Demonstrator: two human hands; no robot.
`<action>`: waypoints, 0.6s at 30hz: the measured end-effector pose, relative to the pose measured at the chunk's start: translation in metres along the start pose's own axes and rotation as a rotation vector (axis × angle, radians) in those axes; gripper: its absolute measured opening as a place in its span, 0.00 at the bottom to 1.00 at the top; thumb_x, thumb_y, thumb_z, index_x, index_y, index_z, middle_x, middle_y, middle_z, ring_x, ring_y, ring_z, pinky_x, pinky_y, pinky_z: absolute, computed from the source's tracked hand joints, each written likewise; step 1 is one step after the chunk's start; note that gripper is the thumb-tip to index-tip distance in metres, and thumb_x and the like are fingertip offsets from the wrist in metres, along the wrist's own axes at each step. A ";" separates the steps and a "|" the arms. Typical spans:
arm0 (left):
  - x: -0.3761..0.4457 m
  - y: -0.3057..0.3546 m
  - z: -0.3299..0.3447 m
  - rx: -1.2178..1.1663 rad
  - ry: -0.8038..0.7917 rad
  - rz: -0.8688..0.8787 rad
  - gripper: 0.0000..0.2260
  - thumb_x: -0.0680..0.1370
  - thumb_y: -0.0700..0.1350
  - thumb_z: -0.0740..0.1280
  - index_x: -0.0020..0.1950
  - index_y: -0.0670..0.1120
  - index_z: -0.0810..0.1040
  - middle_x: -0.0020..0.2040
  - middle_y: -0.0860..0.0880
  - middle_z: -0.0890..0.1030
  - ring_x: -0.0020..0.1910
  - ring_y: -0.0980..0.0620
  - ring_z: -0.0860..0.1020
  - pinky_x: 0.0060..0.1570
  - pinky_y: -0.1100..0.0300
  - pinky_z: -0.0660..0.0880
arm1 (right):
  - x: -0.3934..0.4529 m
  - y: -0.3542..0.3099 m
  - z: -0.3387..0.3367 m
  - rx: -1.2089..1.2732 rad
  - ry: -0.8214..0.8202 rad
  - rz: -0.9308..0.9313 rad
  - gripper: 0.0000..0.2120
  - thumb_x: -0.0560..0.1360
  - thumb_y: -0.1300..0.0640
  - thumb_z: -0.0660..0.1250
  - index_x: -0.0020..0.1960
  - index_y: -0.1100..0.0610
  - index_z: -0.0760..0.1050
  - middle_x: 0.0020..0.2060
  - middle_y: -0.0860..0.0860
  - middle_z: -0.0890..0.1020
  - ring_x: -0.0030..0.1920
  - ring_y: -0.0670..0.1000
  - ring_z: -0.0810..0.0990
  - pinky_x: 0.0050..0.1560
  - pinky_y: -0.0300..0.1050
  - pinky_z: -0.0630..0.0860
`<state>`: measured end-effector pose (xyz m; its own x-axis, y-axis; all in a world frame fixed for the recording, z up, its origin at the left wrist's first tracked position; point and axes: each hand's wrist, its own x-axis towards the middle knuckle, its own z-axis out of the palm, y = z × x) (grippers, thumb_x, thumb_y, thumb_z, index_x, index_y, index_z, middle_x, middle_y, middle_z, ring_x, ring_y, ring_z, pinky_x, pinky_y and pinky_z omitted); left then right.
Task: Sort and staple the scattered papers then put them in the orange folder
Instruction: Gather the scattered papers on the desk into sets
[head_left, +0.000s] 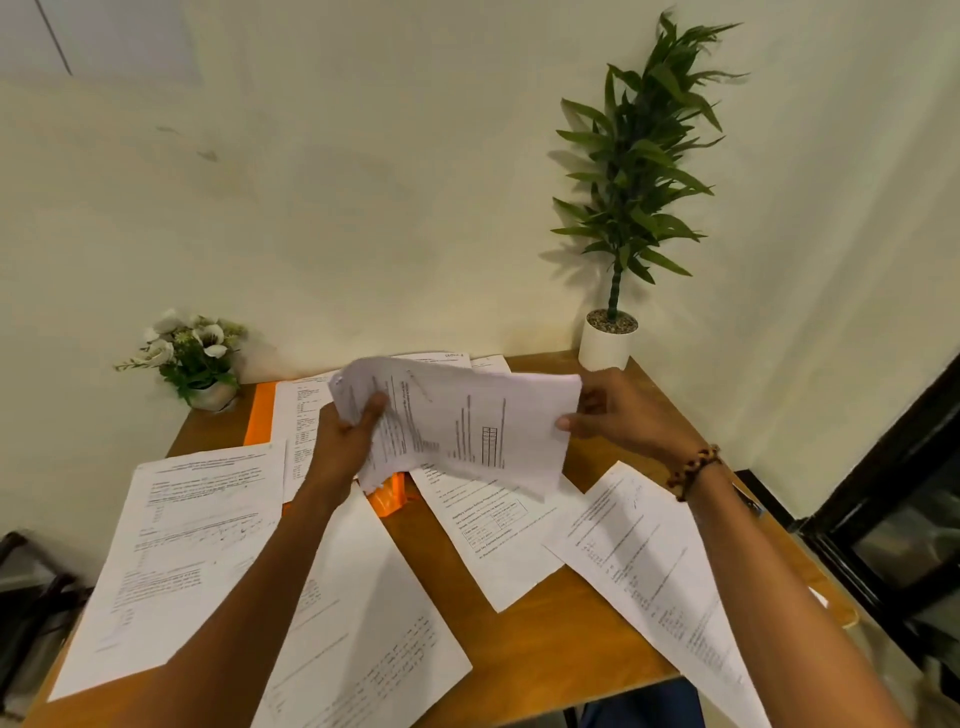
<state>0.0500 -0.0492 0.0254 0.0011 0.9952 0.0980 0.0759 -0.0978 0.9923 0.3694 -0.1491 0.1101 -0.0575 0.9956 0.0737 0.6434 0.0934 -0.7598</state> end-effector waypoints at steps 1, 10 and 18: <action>-0.003 -0.002 0.001 -0.020 0.004 -0.007 0.06 0.80 0.54 0.67 0.54 0.54 0.76 0.49 0.52 0.83 0.48 0.49 0.83 0.44 0.56 0.81 | -0.005 0.005 0.005 0.198 0.015 -0.009 0.14 0.76 0.61 0.74 0.60 0.58 0.81 0.54 0.48 0.85 0.52 0.43 0.85 0.46 0.38 0.82; -0.020 -0.008 0.029 -0.052 -0.118 0.039 0.07 0.80 0.51 0.68 0.57 0.51 0.80 0.47 0.53 0.87 0.45 0.49 0.86 0.38 0.59 0.83 | 0.000 0.037 0.073 0.635 0.286 0.125 0.15 0.77 0.56 0.73 0.62 0.48 0.75 0.55 0.53 0.85 0.55 0.56 0.85 0.55 0.60 0.83; -0.032 -0.009 0.054 -0.048 -0.159 0.075 0.09 0.83 0.50 0.64 0.60 0.49 0.78 0.49 0.51 0.87 0.45 0.48 0.87 0.42 0.55 0.84 | 0.008 0.031 0.093 0.576 0.432 0.093 0.10 0.79 0.56 0.70 0.60 0.49 0.75 0.52 0.49 0.85 0.50 0.52 0.86 0.45 0.46 0.85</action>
<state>0.1036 -0.0797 0.0095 0.1626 0.9733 0.1622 0.0222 -0.1680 0.9855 0.3180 -0.1376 0.0276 0.3610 0.9203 0.1506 0.1195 0.1145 -0.9862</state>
